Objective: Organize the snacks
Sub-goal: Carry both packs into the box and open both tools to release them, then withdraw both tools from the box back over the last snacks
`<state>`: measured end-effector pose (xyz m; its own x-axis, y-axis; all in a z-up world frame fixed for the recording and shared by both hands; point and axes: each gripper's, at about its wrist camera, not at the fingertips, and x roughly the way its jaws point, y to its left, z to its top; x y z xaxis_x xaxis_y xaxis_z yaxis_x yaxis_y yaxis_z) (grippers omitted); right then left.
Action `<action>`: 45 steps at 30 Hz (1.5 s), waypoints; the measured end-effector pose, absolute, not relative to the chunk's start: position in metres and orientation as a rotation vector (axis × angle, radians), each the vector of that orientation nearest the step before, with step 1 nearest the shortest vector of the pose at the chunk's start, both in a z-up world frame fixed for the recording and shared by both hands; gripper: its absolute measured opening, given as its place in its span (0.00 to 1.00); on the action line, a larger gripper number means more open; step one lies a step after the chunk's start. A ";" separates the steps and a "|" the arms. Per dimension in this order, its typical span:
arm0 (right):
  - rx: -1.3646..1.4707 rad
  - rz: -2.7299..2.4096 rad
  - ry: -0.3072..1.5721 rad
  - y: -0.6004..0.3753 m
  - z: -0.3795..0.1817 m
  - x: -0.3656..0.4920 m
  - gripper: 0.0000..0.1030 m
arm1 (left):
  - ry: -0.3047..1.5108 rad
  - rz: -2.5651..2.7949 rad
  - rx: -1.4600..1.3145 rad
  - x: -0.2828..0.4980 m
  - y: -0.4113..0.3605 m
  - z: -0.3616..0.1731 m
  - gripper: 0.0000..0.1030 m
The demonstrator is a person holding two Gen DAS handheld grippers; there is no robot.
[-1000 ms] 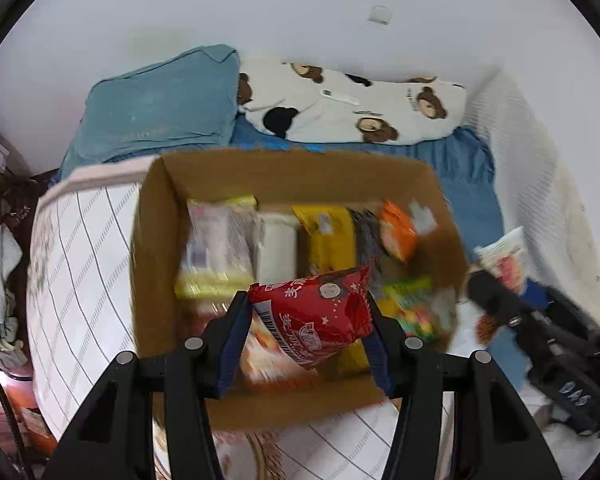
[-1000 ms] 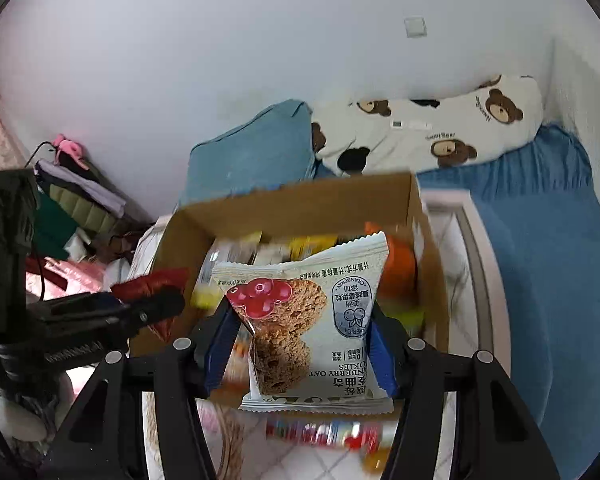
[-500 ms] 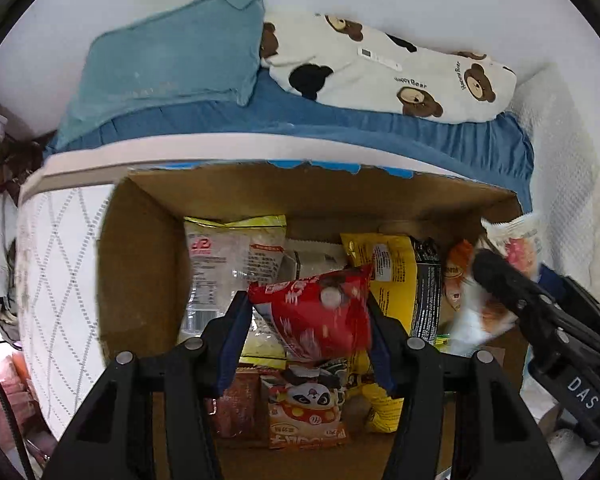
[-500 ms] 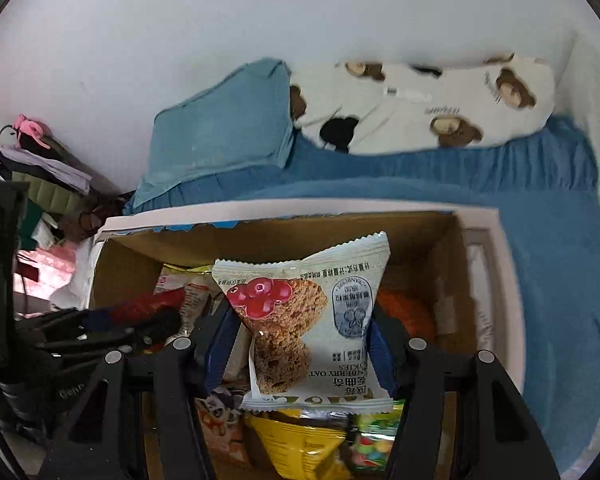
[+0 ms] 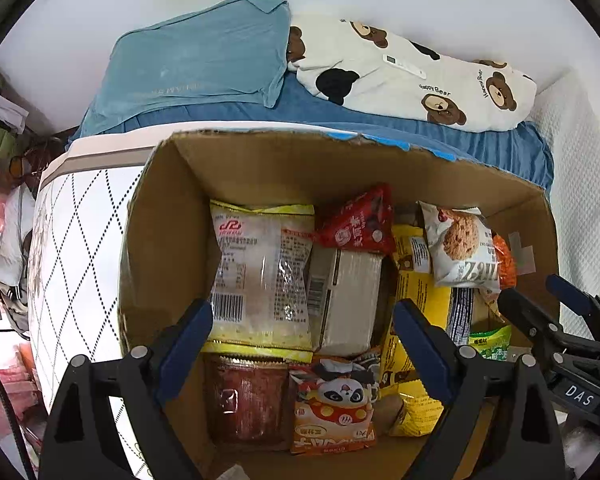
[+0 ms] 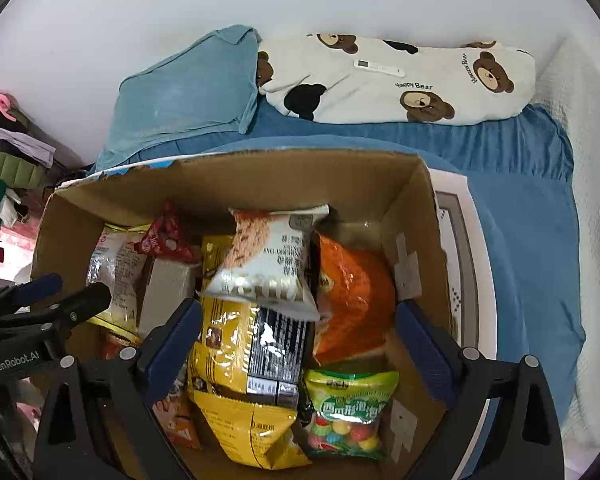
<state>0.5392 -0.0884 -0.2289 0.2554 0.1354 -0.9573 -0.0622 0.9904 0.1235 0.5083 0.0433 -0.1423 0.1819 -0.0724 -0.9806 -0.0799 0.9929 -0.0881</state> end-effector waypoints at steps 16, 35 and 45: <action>0.010 0.125 1.132 -0.092 -0.183 0.453 0.96 | 1.185 0.041 -0.063 0.445 0.030 -0.091 0.90; 0.007 0.118 0.903 -0.102 -0.104 0.330 0.96 | 0.989 0.035 -0.051 0.330 0.014 -0.043 0.90; 0.083 0.142 0.855 -0.116 -0.079 0.282 0.96 | 0.893 0.034 -0.080 0.286 0.016 -0.016 0.90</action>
